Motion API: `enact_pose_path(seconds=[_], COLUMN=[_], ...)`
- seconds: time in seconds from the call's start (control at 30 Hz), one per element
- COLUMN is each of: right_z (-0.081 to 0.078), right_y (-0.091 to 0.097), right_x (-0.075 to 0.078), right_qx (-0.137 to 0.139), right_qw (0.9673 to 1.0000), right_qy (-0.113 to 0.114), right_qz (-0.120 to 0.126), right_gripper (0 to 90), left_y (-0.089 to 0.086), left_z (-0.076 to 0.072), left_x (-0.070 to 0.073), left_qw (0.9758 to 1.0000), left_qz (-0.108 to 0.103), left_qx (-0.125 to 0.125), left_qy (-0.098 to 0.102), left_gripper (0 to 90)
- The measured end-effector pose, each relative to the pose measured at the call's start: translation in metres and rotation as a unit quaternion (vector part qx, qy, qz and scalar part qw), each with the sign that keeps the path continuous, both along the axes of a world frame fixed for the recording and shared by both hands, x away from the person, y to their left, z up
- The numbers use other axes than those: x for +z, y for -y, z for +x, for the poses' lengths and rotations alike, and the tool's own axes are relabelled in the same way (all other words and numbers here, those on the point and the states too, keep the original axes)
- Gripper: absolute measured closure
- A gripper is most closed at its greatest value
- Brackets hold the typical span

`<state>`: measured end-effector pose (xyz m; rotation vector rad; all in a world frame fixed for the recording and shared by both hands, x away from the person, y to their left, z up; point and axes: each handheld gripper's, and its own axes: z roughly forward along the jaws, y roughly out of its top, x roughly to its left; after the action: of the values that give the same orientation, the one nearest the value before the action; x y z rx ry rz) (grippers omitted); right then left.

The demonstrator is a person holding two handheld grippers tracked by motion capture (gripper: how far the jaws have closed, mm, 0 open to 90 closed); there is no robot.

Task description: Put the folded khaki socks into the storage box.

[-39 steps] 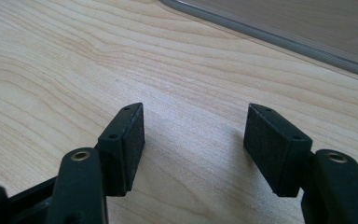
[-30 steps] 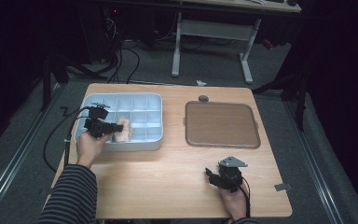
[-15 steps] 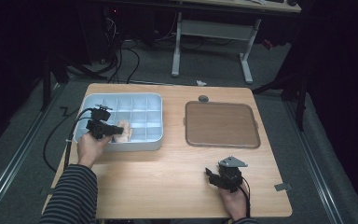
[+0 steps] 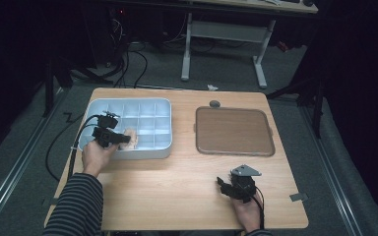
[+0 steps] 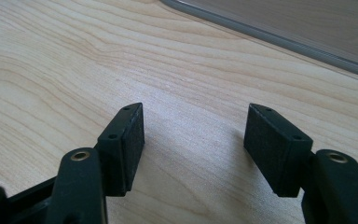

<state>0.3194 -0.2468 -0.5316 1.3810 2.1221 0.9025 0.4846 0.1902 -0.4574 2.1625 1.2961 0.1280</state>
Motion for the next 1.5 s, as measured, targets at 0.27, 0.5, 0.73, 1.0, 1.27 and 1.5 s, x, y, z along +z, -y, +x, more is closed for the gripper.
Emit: enact_pose_path(seconds=[0.27,0.5,0.73,1.0,1.27,1.5], right_z=[0.000,0.000,0.000,0.000,0.000,0.000], right_y=[0.000,0.000,0.000,0.000,0.000,0.000], right_x=[0.000,0.000,0.000,0.000,0.000,0.000], right_qx=[-0.001,0.000,0.000,-0.001,0.000,0.000], right_qw=[1.0000,1.0000,1.0000,1.0000,1.0000,1.0000], right_qy=[0.000,0.000,0.000,0.000,0.000,0.000], right_qz=[0.000,0.000,0.000,0.000,0.000,0.000], right_gripper=[37.9,37.9,37.8,37.8,37.8,37.8], left_y=[0.001,0.003,0.003,0.003,0.006,0.007], left_z=[0.000,0.000,0.000,0.001,0.001,0.000], left_x=[-0.002,-0.004,-0.005,-0.012,-0.016,-0.015], left_qw=[1.0000,0.9999,0.9997,0.9995,0.9988,0.9988], left_qz=[0.005,0.013,0.017,0.019,0.039,0.043], left_qx=[0.000,-0.004,-0.007,-0.007,-0.011,-0.011], left_qy=[-0.003,-0.008,-0.013,-0.025,-0.026,-0.020], left_gripper=[77.5,77.6,77.7,77.7,77.4,75.1])
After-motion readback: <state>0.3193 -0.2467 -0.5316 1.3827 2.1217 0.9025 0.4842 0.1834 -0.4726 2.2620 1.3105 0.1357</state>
